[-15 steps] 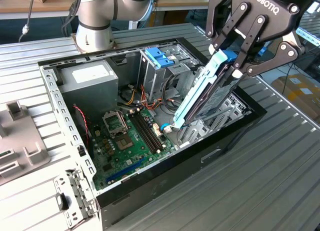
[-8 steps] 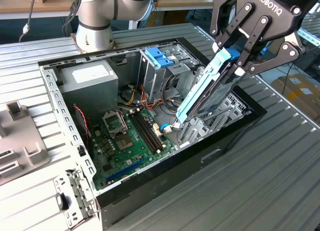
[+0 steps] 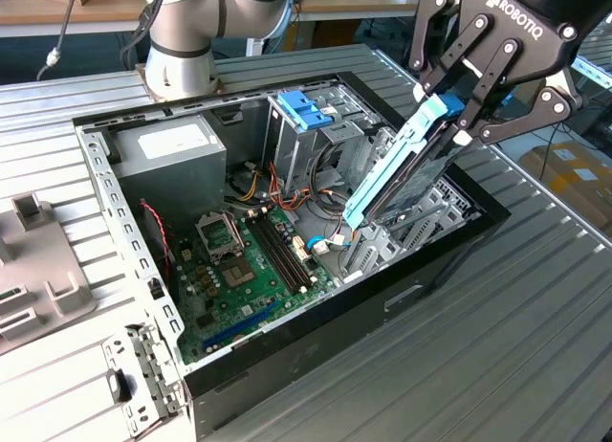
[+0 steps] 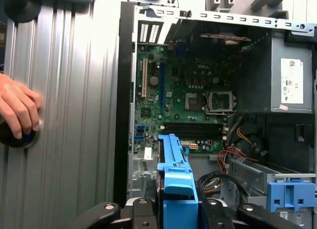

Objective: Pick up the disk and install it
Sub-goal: 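Pick up the disk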

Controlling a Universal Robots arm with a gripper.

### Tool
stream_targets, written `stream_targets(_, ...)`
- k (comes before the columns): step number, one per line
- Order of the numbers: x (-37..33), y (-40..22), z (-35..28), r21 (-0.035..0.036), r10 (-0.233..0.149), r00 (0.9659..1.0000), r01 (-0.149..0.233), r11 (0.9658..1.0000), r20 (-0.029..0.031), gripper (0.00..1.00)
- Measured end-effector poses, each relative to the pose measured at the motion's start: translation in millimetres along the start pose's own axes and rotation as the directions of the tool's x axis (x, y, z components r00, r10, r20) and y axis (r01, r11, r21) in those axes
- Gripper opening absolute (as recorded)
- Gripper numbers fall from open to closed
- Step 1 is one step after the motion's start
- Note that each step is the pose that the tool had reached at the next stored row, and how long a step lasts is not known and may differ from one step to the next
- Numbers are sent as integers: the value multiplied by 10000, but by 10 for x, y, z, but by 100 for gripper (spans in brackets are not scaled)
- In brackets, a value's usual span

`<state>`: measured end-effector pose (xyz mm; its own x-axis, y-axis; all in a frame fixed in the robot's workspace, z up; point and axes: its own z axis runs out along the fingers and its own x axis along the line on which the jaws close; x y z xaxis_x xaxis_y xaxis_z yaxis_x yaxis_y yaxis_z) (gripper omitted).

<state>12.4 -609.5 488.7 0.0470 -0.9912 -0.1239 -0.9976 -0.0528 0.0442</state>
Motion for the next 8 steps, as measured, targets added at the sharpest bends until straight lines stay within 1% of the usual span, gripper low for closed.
stream_targets(8,7,-129,4,-3,1,10000,-1,10000,0,37)
